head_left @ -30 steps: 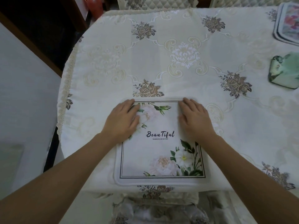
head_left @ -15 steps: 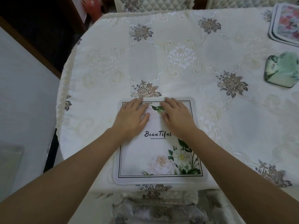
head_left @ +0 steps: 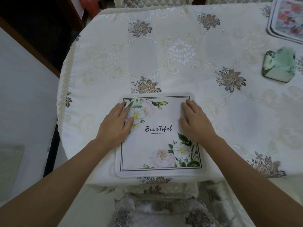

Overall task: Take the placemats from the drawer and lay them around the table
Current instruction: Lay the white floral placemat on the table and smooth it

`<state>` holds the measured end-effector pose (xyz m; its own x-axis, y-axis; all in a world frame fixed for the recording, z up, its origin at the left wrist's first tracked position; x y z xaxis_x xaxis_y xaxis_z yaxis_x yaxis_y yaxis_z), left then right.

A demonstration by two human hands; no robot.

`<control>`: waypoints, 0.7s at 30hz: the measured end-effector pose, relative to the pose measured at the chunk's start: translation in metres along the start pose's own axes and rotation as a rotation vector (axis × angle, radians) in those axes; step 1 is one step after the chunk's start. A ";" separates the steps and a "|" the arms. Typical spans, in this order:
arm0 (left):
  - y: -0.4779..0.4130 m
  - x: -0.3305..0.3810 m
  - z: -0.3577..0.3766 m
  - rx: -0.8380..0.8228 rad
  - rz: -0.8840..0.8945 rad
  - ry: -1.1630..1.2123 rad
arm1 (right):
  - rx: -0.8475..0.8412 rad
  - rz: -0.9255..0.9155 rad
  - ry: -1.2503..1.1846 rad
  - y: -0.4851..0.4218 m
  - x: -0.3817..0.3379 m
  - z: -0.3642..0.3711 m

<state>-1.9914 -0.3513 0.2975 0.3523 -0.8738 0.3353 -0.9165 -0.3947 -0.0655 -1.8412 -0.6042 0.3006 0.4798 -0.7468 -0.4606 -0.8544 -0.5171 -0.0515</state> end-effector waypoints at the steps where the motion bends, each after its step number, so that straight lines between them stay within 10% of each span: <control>1: 0.006 0.000 -0.001 0.003 -0.013 0.014 | 0.004 -0.006 0.002 0.007 0.001 0.000; 21: -0.012 -0.002 0.003 -0.015 0.009 -0.048 | 0.003 -0.051 0.065 -0.010 0.005 0.000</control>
<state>-1.9811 -0.3454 0.2948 0.3521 -0.8901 0.2892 -0.9224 -0.3825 -0.0541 -1.8298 -0.6029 0.2992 0.5345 -0.7450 -0.3992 -0.8291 -0.5538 -0.0766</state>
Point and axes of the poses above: each hand's wrist, its own y-axis away from the middle knuckle, its own z-axis out of the palm, x = y × z, the point moved 6 cm from there along -y, towards the middle knuckle, and after that the axes turned 13 degrees about x, right-handed, at the moved point
